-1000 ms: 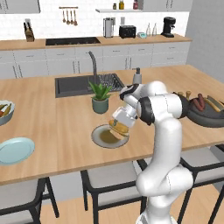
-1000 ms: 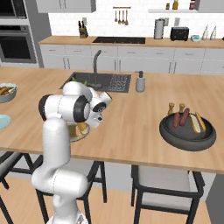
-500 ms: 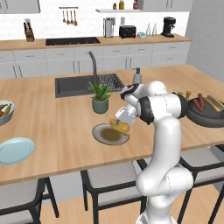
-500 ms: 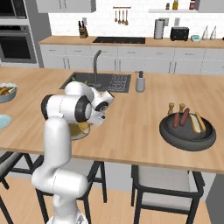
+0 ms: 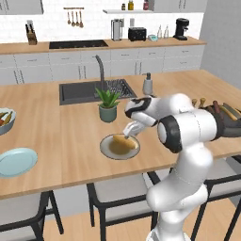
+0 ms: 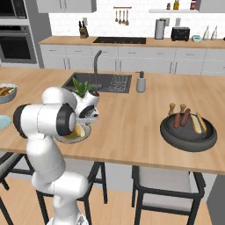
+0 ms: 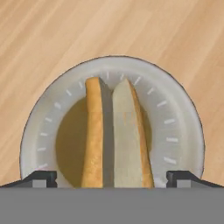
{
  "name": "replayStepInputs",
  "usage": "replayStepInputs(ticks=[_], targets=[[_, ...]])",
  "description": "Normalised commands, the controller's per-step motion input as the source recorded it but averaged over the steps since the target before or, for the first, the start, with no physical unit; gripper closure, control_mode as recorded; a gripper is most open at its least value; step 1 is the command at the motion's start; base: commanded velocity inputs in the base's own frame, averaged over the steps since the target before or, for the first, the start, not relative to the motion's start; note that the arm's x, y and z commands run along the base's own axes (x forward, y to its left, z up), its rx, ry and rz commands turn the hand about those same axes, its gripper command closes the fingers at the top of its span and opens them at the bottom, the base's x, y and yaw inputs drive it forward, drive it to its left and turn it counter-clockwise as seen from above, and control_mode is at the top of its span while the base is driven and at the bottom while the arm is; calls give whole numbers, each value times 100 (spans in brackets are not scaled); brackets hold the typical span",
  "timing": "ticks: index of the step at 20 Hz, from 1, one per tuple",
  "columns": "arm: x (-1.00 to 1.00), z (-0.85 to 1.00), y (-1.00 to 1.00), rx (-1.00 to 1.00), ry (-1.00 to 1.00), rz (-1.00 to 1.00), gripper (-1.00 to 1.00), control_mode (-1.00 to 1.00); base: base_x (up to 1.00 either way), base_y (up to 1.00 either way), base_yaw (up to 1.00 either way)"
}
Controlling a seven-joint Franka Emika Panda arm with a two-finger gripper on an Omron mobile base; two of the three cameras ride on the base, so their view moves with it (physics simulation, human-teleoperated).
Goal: Place one bun and one sausage from the bowl on each plate.
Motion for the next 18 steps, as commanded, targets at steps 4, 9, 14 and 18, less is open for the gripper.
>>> replayStepInputs(ticks=[4, 9, 14, 18], targets=[[-41, 100, 4, -12, -25, -4, -100, -100, 0, 0, 0], [-17, 100, 1, -9, -10, -3, -100, -100, 0, 0, 0], [-39, 90, 0, -7, -1, -7, -100, -100, 0, 0, 0], [-87, 98, 0, 0, 2, -10, -100, -100, 0, 0, 0]])
